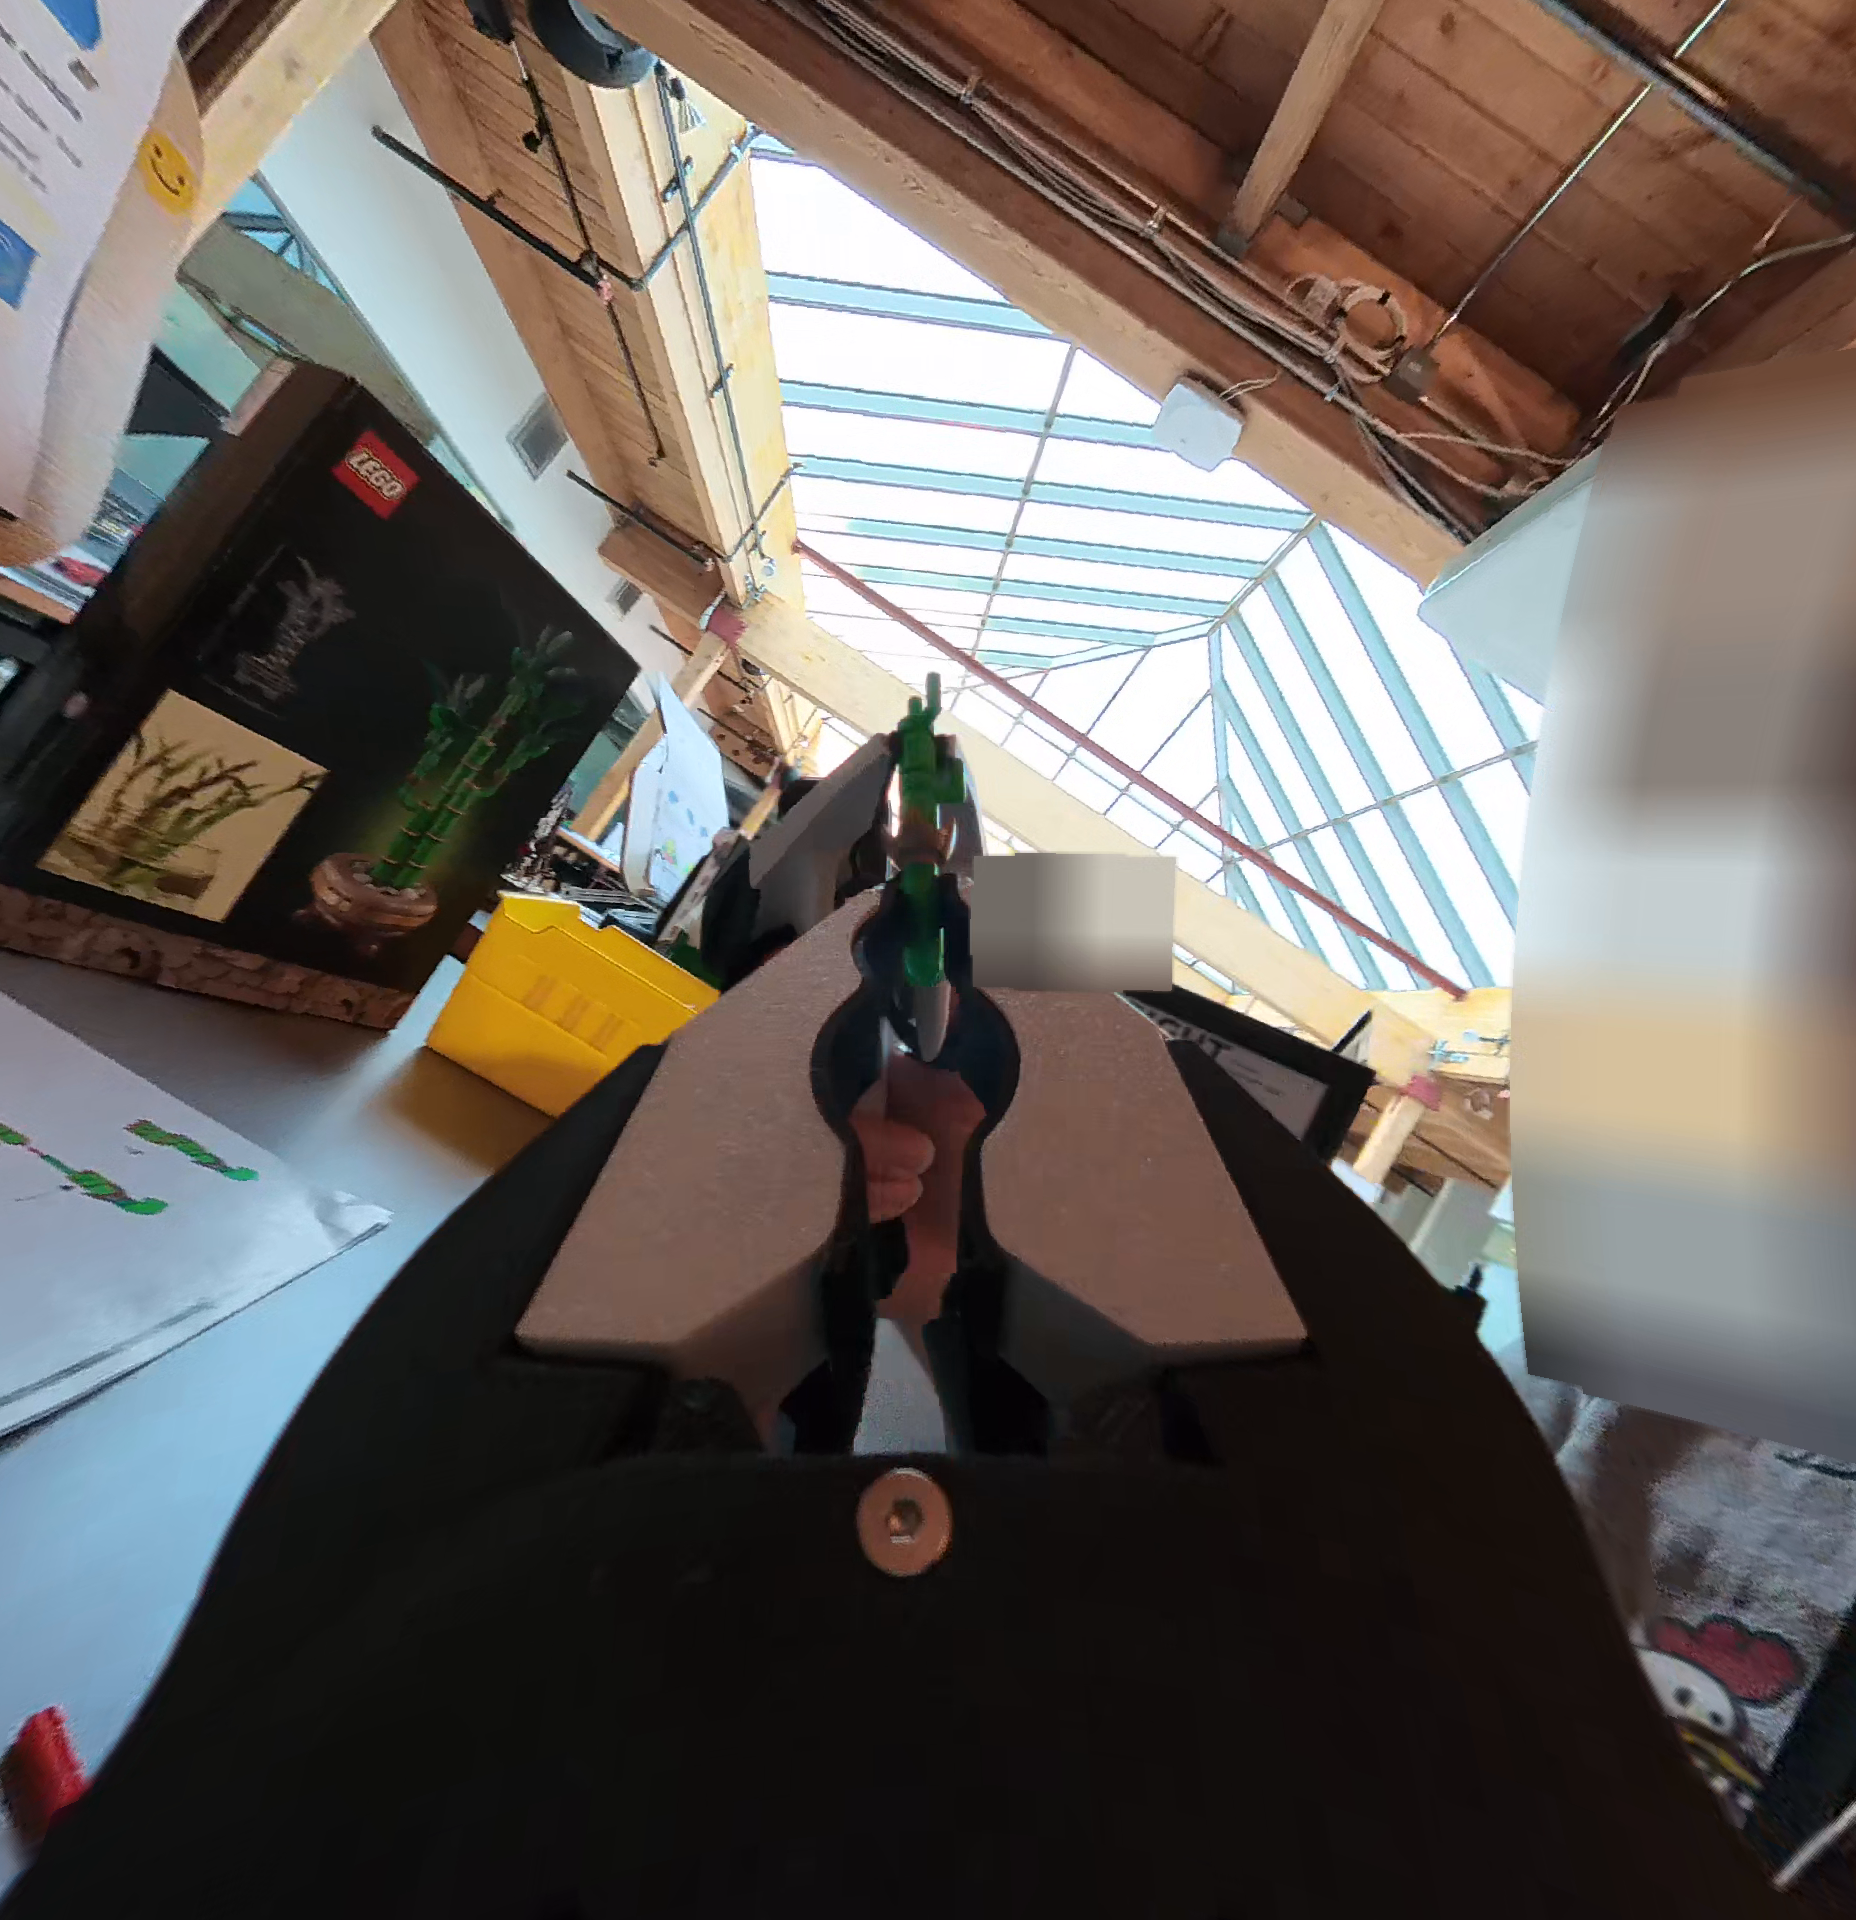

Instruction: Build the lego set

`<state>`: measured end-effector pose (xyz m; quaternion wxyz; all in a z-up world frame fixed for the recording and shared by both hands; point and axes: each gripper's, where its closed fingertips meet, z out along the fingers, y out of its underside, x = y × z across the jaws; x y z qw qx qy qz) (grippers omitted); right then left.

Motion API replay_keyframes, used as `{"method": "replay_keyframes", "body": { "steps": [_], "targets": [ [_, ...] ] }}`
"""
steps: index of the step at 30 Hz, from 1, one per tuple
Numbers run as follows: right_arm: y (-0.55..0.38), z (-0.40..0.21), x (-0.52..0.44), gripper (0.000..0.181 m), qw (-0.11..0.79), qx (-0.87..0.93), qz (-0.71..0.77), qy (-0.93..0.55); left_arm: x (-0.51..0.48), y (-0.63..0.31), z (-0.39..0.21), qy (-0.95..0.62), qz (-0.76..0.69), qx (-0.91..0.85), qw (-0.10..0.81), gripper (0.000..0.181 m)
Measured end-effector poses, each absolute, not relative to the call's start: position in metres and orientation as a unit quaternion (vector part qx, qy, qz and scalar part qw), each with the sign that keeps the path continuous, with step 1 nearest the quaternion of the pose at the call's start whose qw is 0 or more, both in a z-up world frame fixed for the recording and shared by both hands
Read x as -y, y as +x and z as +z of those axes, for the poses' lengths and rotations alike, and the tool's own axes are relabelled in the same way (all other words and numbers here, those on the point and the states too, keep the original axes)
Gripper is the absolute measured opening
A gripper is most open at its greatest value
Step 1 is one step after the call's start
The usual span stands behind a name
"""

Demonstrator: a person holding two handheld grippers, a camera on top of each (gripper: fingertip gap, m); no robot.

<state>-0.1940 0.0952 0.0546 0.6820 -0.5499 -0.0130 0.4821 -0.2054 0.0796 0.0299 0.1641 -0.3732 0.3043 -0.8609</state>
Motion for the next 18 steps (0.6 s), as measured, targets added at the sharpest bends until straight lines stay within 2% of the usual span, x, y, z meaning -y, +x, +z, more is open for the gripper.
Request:
{"method": "replay_keyframes", "body": {
  "steps": [9,13,15,18],
  "targets": [
    [-0.19,0.049,-0.102,0.005,0.686,-0.017,0.457,-0.565,-0.088,-0.202,0.024,-0.396,-0.847,-0.301,0.184,0.005],
    [-0.187,0.049,-0.101,0.005,0.684,-0.021,0.465,-0.562,-0.089,-0.204,0.03,-0.387,-0.863,-0.285,0.16,0.013],
    [-0.185,0.05,-0.1,0.006,0.684,-0.021,0.466,-0.561,-0.093,-0.203,0.032,-0.39,-0.866,-0.275,0.149,0.035],
    [-0.182,0.052,-0.098,0.006,0.685,-0.024,0.468,-0.558,-0.103,-0.205,0.033,-0.397,-0.864,-0.268,0.153,0.038]
  ]
}}
